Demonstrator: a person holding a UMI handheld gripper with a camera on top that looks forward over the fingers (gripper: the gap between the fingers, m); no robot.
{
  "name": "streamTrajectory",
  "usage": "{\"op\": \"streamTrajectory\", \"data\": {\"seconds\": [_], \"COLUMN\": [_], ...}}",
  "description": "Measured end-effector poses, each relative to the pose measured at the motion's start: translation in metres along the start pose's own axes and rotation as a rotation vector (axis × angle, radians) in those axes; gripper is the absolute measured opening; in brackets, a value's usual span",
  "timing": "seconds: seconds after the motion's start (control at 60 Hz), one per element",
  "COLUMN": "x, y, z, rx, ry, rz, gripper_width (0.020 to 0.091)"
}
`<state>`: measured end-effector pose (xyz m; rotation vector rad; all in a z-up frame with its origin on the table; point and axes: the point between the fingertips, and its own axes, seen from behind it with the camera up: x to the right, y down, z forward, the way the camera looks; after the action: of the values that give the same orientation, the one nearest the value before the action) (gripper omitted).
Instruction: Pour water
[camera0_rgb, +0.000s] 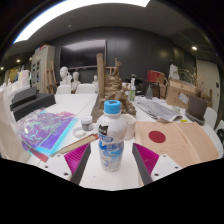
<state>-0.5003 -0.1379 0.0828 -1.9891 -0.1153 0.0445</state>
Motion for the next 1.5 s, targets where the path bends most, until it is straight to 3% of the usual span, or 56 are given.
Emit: {"op": "streamTrajectory", "data": {"seconds": [0.067, 0.117, 0.167, 0.217, 0.233, 0.467, 0.617, 0.783, 0.917, 1.183, 1.5], "x": [-0.002, -0.002, -0.002, -0.001, 0.000, -0.007, -0.024, -0.050, -0.058, -0.058, -0.055], "y": [0.000, 0.001, 0.003, 0.003, 0.002, -0.005, -0.049, -0.132, -0.178, -0.183, -0.172], "z": [0.022, 0.035, 0.045, 0.051, 0.051, 0.051, 0.050, 0.064, 0.087, 0.136, 0.159], "rx": [0.012, 0.019, 0.020, 0.030, 0.036, 0.033, 0.075, 0.144, 0.113, -0.020, -0.081], "ry": [0.021, 0.032, 0.037, 0.044, 0.046, 0.026, -0.027, -0.196, -0.359, -0.556, -0.625], "rz": [0.007, 0.005, 0.006, 0.014, 0.018, 0.029, 0.096, 0.484, 0.974, 1.776, 2.065], "gripper_width": [0.0825, 0.0766, 0.0682, 0.0535, 0.0517, 0.0360, 0.0360, 0.0357, 0.0355, 0.0357, 0.0355]}}
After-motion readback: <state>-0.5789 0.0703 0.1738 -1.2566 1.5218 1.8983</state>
